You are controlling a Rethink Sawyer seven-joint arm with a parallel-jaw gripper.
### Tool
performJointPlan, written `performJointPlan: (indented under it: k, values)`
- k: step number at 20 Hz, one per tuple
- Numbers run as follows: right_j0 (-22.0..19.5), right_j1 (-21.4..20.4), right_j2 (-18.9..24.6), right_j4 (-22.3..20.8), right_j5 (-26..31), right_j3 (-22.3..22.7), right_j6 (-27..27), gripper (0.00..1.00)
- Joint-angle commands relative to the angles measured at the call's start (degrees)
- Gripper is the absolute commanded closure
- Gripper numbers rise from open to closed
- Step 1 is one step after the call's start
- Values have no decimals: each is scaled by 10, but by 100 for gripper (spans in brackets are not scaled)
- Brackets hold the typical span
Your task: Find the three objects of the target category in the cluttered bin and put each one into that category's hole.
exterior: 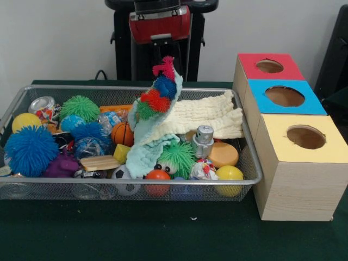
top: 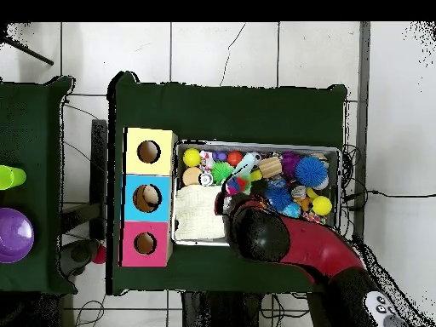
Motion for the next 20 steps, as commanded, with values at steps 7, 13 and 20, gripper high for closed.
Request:
performJointPlan:
  k: [7,13,20]
  values:
    - [23,4,-66,-47,33,-24,43,0]
    - [24,9,-91,-104,15,-61,9,0]
    - [-11,21,-62,-165,32,-90,-48,0]
